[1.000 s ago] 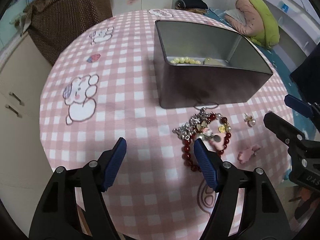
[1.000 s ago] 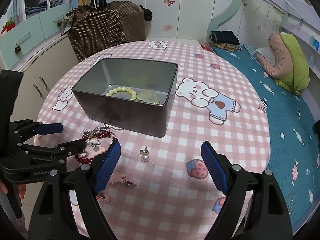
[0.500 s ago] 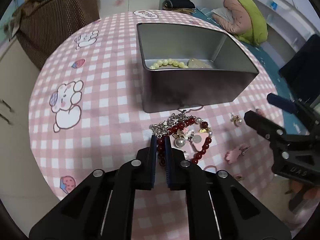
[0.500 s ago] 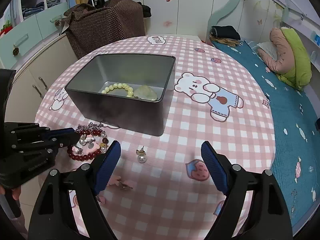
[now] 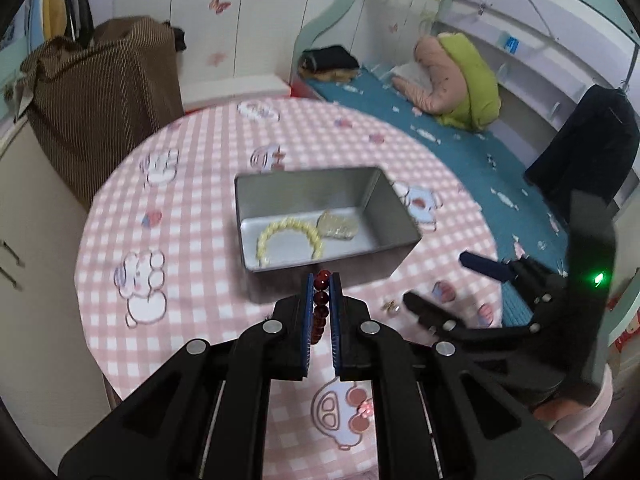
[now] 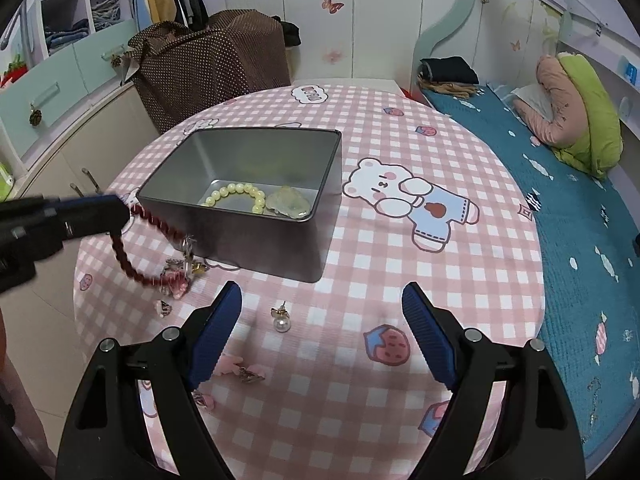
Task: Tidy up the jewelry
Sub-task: 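Close the left gripper on the red bracelet and lift it, then grasp the silver chain with the right gripper while the left holds the red bracelet, then lower the red bracelet and silver chain into the grey box, opening both grippers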
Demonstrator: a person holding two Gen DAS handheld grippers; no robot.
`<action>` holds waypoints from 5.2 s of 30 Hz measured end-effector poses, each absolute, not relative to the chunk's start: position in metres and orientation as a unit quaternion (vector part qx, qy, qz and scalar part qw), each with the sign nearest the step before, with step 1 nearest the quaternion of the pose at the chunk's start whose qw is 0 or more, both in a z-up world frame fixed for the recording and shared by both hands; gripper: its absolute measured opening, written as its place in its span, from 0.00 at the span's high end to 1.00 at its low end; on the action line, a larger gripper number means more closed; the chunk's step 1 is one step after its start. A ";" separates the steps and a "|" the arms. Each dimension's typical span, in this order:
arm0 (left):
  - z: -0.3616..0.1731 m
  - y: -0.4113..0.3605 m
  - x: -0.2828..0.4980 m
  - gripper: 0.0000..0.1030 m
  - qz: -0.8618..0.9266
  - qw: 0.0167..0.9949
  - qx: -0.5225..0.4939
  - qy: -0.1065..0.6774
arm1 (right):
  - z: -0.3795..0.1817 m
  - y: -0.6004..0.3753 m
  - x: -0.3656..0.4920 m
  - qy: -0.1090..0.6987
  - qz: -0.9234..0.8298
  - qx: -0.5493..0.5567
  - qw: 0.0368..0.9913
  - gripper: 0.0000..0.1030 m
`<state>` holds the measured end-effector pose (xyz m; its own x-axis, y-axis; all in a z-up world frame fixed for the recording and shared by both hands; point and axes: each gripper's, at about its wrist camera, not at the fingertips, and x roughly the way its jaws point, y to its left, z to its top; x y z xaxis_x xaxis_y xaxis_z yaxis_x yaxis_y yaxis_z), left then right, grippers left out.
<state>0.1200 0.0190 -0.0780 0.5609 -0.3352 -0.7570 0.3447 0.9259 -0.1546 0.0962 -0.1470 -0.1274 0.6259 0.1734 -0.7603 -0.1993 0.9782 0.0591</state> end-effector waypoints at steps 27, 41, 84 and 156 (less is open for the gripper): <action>-0.089 0.079 0.109 0.92 -0.148 0.888 -0.037 0.433 | -0.146 -0.064 0.128 0.456 0.193 -0.028 0.869 0.37; -0.109 0.096 0.116 0.92 -0.169 0.876 -0.063 0.446 | -0.158 -0.043 0.135 0.481 0.186 -0.030 0.856 0.92; -0.100 0.112 0.115 0.92 -0.169 0.884 -0.087 0.428 | -0.148 -0.044 0.128 0.477 0.190 -0.039 0.857 0.99; -0.043 0.032 0.168 0.92 -0.209 0.895 -0.068 0.389 | -0.063 -0.139 0.171 0.387 0.197 0.065 0.898 0.89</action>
